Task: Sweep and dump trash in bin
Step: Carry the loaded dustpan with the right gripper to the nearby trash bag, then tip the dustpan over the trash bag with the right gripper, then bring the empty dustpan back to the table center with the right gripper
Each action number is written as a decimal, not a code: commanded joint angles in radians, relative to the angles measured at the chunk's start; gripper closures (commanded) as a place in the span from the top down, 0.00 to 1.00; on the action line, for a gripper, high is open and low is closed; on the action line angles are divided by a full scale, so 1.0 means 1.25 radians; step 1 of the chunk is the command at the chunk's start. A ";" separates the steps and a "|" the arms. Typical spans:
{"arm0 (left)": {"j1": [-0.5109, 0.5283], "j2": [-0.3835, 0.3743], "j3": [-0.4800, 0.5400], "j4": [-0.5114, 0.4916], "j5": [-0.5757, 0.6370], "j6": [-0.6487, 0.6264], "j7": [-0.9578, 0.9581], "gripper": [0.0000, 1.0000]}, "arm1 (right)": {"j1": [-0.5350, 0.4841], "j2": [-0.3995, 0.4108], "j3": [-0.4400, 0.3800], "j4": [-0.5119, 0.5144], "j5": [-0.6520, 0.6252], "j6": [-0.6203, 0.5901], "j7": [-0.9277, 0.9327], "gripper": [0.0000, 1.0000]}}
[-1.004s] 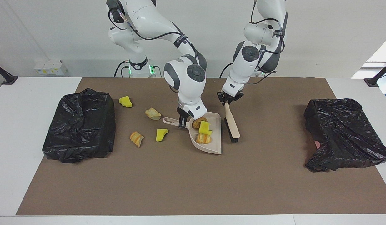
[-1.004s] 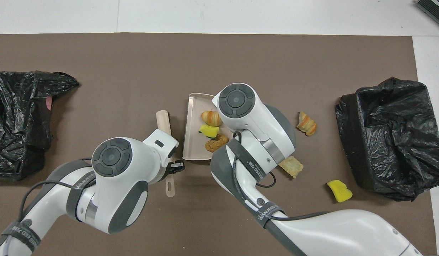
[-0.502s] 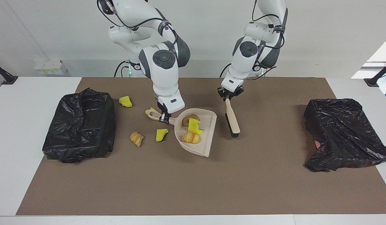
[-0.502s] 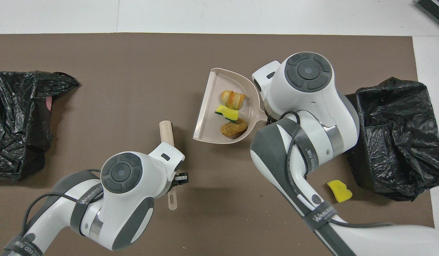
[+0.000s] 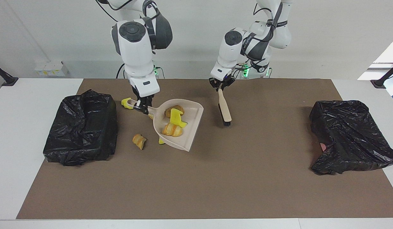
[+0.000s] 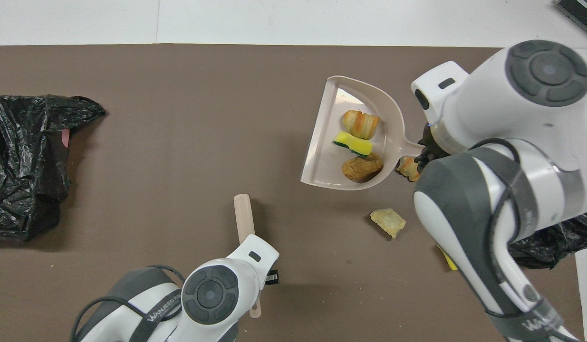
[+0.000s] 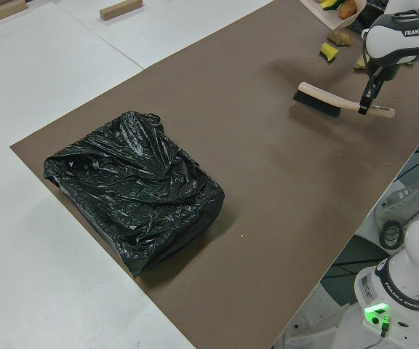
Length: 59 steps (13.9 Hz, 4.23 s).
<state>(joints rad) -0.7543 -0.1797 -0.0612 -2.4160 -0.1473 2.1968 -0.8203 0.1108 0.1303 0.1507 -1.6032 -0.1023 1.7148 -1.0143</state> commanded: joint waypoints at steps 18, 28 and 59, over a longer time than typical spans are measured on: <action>0.441 0.103 0.015 0.277 0.028 -0.164 0.456 1.00 | -0.413 -0.199 0.003 -0.276 -0.340 0.086 -0.453 0.00; 0.584 0.187 0.017 0.557 0.108 -0.404 0.655 1.00 | -0.397 -0.288 0.006 -0.429 -0.669 0.296 -0.402 0.00; 0.583 0.156 0.017 0.633 0.112 -0.469 0.692 1.00 | 0.056 0.047 0.029 0.067 -0.034 -0.094 0.882 0.00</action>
<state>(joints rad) -0.0319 0.0223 -0.0366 -1.6283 -0.0236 1.6147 0.0355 0.1350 0.0445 0.1854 -1.7024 -0.1721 1.6480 -0.0433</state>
